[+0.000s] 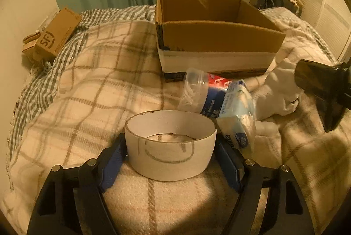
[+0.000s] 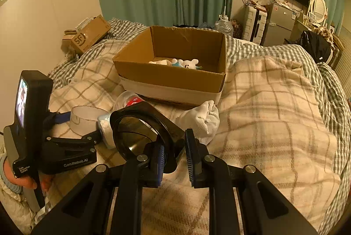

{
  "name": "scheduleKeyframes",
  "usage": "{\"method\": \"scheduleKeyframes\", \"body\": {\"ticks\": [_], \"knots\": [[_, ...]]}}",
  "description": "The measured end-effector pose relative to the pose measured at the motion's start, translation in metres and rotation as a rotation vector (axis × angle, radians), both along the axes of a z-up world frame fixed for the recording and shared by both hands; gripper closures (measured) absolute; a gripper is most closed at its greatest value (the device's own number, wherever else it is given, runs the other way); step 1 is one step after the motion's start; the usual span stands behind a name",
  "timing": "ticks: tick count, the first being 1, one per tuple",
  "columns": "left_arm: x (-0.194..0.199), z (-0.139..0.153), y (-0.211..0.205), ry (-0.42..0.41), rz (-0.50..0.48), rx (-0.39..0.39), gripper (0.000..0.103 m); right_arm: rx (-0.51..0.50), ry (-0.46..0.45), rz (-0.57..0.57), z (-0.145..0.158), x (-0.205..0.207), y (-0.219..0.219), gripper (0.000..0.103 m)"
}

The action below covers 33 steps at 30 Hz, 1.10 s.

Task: Organize objects
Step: 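Grasp the white tape roll with the left tool while the right tool grasps the black round object, then lower the tape roll and black object into the box and open both tools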

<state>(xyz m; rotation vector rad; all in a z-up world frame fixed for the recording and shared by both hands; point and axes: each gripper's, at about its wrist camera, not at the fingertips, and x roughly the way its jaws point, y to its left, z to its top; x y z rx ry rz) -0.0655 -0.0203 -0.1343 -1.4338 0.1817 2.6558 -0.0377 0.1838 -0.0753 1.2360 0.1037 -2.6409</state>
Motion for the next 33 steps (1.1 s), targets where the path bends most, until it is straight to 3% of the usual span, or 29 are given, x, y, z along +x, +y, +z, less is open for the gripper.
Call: {"method": "scheduleKeyframes", "body": {"ticks": [12,19,25,33], "knots": [[0.034,0.072,-0.009,0.170,0.002,0.058,0.023,0.029,0.072,-0.015,0.024,0.015,-0.005,0.086],[0.034,0.118,-0.001,0.272,-0.024,0.061,0.023,0.035,0.136,-0.013,0.054,0.022,-0.006,0.086],[0.010,0.157,0.012,0.341,-0.048,0.062,0.023,0.049,0.211,-0.006,0.092,0.008,-0.006,0.086],[-0.048,0.184,0.036,0.398,-0.079,0.054,0.023,0.063,0.290,-0.011,0.134,-0.048,-0.004,0.087]]}}
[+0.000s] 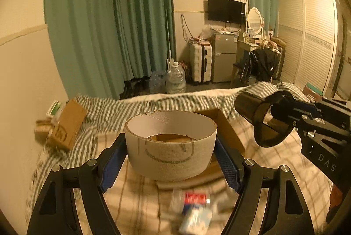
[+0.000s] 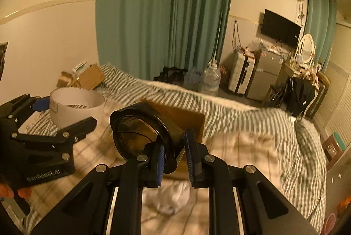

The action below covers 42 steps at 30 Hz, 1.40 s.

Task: Organize objects
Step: 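Lower the tape roll and black object into the box and open both tools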

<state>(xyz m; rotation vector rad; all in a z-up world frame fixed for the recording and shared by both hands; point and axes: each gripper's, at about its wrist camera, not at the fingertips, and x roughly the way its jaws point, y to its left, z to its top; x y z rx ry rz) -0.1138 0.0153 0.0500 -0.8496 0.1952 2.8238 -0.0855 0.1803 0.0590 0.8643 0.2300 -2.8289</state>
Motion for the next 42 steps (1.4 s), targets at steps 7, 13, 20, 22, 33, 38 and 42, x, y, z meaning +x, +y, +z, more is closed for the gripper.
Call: {"method": "scheduleKeyframes", "body": {"ticks": [7,13,20,22,33,38,42], "knots": [[-0.065,-0.011,0.022,-0.010,-0.016,-0.016,0.023,0.005,0.004,-0.021,0.008,-0.070,0.002,0.087],[-0.117,-0.047,0.034,-0.071,-0.016,-0.022,0.023,0.023,-0.060,-0.029,-0.022,-0.131,-0.001,0.088],[-0.155,-0.101,0.043,-0.152,-0.016,-0.049,0.023,0.010,-0.177,-0.039,-0.086,-0.183,0.010,0.093],[-0.161,-0.116,0.045,-0.179,-0.015,-0.052,0.023,0.004,-0.209,-0.040,-0.103,-0.191,0.011,0.093],[-0.157,-0.133,0.035,-0.241,0.009,-0.048,0.013,-0.069,-0.262,-0.072,-0.122,-0.196,0.032,0.052],[-0.135,-0.102,0.026,-0.197,0.024,-0.058,0.008,-0.114,-0.225,-0.096,-0.094,-0.176,0.046,0.039],[-0.103,-0.067,0.016,-0.128,0.033,-0.044,0.002,-0.122,-0.156,-0.097,-0.059,-0.139,0.048,0.031]]}}
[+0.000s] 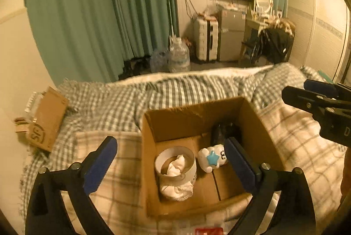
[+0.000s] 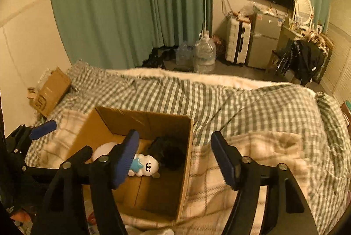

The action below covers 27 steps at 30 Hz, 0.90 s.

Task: Organize objects
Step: 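Lower the tape roll and black object into the box and open both tools, then grasp the Vinda tissue pack with the left tool while the right tool grasps the white sock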

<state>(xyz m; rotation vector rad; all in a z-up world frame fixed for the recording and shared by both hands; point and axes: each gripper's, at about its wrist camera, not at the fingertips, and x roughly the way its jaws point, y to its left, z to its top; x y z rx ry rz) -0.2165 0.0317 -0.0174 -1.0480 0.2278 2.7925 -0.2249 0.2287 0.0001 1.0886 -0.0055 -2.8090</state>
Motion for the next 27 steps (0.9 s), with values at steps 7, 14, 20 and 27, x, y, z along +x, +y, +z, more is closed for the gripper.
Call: {"method": "scheduleKeyframes", "body": {"ticks": [7,14,20,27], "knots": [[0.061,0.053,-0.016,0.086,0.016,0.045,0.000,0.050,0.120,0.005,0.066,0.075,-0.011,0.021],[0.117,0.078,-0.029,0.135,0.031,0.072,0.000,0.077,0.218,0.029,0.108,0.146,-0.021,0.014],[0.146,0.066,-0.038,0.122,0.057,0.103,0.000,0.093,0.224,0.037,0.100,0.181,-0.022,0.013],[0.154,0.016,-0.042,0.089,0.106,0.086,0.000,0.096,0.191,0.019,0.037,0.197,-0.022,0.013]]}}
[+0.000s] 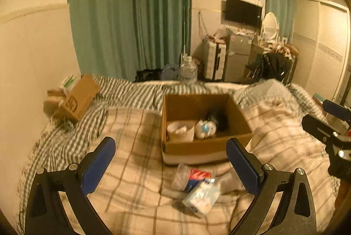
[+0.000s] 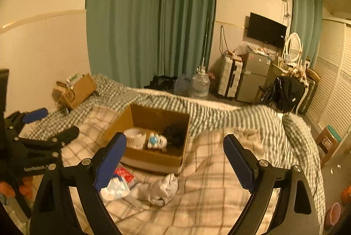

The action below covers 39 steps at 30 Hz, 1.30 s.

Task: Organize objects
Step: 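Grasp the Vinda tissue pack with the left tool while the right tool grasps the white sock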

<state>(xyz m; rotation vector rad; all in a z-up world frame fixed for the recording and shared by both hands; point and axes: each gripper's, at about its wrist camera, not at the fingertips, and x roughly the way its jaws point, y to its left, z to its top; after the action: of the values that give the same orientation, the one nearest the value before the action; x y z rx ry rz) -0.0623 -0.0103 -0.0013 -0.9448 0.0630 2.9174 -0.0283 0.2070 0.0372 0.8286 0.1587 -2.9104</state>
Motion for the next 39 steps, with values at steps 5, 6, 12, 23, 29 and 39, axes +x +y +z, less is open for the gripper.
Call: {"method": "scheduleKeyframes", "body": {"ticks": [5,6,12,23,29,39], "knots": [[-0.009,-0.047,0.002,-0.097,0.010,0.002,0.000,-0.006,-0.093,-0.008,-0.053,-0.019,0.001,0.013],[-0.011,-0.059,0.005,-0.122,0.009,-0.003,0.000,-0.010,-0.119,-0.010,-0.064,-0.023,0.003,0.013],[-0.013,-0.114,0.027,-0.236,-0.041,-0.058,0.000,-0.013,-0.236,-0.034,-0.112,-0.042,0.007,0.013],[-0.012,-0.142,0.047,-0.294,-0.159,-0.070,0.047,-0.002,-0.295,-0.038,-0.130,-0.051,0.003,0.013],[-0.007,-0.118,0.030,-0.236,-0.108,-0.002,0.065,0.017,-0.293,-0.038,-0.128,-0.051,-0.001,0.013],[-0.012,-0.095,-0.003,-0.166,-0.032,0.063,0.066,0.078,-0.376,0.002,-0.149,-0.084,-0.022,0.013]]}}
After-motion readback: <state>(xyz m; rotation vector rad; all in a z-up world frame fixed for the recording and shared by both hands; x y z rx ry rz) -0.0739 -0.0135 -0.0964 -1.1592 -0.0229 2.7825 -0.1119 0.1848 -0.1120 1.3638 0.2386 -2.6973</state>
